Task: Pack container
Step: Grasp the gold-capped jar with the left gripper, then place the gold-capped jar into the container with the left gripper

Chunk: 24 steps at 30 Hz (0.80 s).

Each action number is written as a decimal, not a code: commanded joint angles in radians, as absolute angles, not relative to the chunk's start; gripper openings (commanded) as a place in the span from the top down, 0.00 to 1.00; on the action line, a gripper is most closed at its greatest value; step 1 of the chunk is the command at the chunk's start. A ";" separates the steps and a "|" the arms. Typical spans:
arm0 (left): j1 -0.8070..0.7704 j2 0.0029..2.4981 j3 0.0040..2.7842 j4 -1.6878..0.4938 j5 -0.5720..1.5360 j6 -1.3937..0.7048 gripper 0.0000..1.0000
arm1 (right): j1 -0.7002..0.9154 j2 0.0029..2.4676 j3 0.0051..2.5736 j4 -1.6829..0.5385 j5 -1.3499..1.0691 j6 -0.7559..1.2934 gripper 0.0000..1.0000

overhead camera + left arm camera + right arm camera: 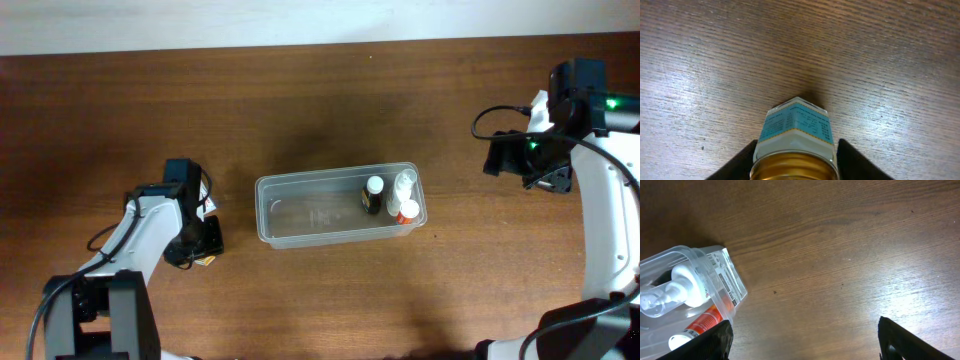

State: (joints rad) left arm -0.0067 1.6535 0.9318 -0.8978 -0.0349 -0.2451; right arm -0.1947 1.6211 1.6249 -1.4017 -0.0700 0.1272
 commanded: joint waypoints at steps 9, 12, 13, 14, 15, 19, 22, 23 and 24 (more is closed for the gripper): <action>-0.010 1.613 0.996 -0.934 -0.049 -0.250 0.71 | -0.197 1.618 1.618 -1.399 -0.075 0.123 0.16; -0.018 1.549 1.073 -0.987 -0.047 -0.250 0.71 | -0.197 1.618 1.618 -1.399 -0.075 0.123 0.16; -0.027 1.522 1.106 -1.005 -0.046 -0.250 0.71 | -0.197 1.618 1.618 -1.399 -0.075 0.123 0.16; -0.039 1.495 1.139 -1.018 -0.044 -0.250 0.72 | -0.197 1.618 1.618 -1.399 -0.075 0.123 0.16; -0.055 1.471 1.169 -1.026 -0.041 -0.250 0.74 | -0.197 1.618 1.618 -1.399 -0.075 0.123 0.16; -0.185 1.372 1.274 -1.003 -0.038 -0.250 0.79 | -0.197 1.618 1.618 -1.398 -0.075 0.123 0.16; -0.313 1.341 1.288 -0.933 -0.038 -0.250 0.79 | -0.197 1.618 1.618 -1.399 -0.075 0.123 0.16; -0.359 1.343 1.288 -0.911 -0.038 -0.251 0.79 | -0.197 1.618 1.618 -1.399 -0.075 0.123 0.16; -0.400 1.351 1.288 -0.894 -0.038 -0.256 0.80 | -0.197 1.618 1.618 -1.399 -0.075 0.123 0.16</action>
